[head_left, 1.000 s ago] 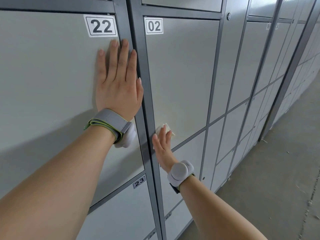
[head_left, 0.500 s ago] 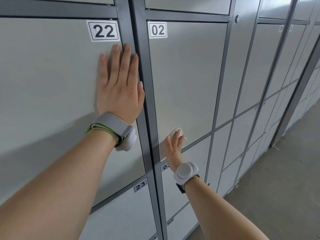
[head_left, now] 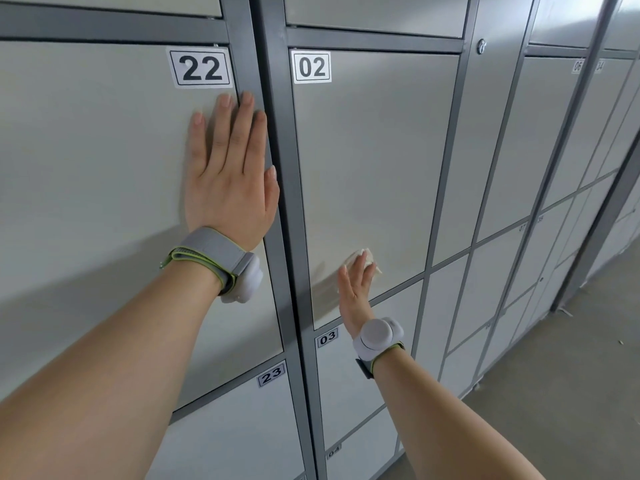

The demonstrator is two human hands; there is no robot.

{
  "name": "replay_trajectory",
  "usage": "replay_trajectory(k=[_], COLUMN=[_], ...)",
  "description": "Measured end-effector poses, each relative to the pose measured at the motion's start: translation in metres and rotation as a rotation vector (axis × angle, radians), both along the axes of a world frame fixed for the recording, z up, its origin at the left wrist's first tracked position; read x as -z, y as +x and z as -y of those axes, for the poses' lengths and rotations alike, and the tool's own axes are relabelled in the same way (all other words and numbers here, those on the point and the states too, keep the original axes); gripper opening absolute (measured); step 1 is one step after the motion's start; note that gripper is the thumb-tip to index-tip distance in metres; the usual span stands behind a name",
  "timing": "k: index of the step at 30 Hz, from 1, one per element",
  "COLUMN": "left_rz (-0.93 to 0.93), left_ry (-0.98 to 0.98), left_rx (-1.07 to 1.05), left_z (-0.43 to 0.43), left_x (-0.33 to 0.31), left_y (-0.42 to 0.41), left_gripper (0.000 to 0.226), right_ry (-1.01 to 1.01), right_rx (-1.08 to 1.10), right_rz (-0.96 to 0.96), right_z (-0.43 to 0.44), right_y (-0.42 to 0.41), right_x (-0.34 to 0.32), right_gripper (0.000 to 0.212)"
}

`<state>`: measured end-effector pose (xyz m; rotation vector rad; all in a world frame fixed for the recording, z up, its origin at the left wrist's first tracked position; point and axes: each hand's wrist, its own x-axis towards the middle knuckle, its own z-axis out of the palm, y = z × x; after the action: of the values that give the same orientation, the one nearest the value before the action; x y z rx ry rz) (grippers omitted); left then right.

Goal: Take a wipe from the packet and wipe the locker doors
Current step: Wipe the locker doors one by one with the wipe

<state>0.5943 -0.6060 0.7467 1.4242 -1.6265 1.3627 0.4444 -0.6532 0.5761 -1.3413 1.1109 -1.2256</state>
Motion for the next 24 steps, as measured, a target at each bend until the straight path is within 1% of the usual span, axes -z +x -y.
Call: replay_trajectory(k=[3, 6, 8, 11, 13, 15, 17, 20, 22, 24], left_rz=[0.002, -0.004, -0.008, -0.011, -0.012, -0.011, -0.007, -0.004, -0.008, -0.01], left_ry=[-0.011, -0.013, -0.019, -0.021, -0.024, -0.026, -0.035, -0.043, -0.042, -0.046], left_rx=[0.003, -0.002, -0.003, -0.001, -0.002, -0.003, -0.004, -0.009, -0.014, -0.025], left_z=[-0.001, 0.0, 0.0, 0.001, 0.001, 0.001, 0.001, 0.002, 0.003, 0.005], left_x=[0.0, 0.0, 0.0, 0.0, 0.0, 0.0, 0.0, 0.001, 0.001, 0.001], left_y=[0.001, 0.001, 0.001, -0.001, -0.001, -0.001, 0.0, 0.0, 0.0, -0.001], left_gripper=[0.056, 0.057, 0.057, 0.057, 0.057, 0.056, 0.056, 0.056, 0.056, 0.056], right_ry=[0.183, 0.28, 0.25, 0.072, -0.014, -0.047, -0.003, 0.194, 0.233, 0.198], right_rx=[-0.005, -0.015, -0.019, -0.018, -0.013, -0.007, -0.001, 0.006, -0.005, -0.004], right_rz=[0.019, -0.068, -0.043, 0.051, 0.049, 0.017, -0.018, 0.016, -0.063, -0.141], right_z=[0.001, 0.008, 0.011, 0.011, 0.013, 0.017, 0.019, 0.025, 0.032, 0.036], right_y=[-0.01, -0.019, -0.023, -0.026, -0.025, -0.024, -0.027, -0.041, -0.05, -0.054], right_x=[0.015, 0.017, 0.005, -0.019, -0.023, -0.014, -0.002, 0.014, 0.021, 0.014], right_gripper=[0.068, 0.075, 0.076, 0.065, 0.063, 0.063, 0.065, 0.065, 0.068, 0.071])
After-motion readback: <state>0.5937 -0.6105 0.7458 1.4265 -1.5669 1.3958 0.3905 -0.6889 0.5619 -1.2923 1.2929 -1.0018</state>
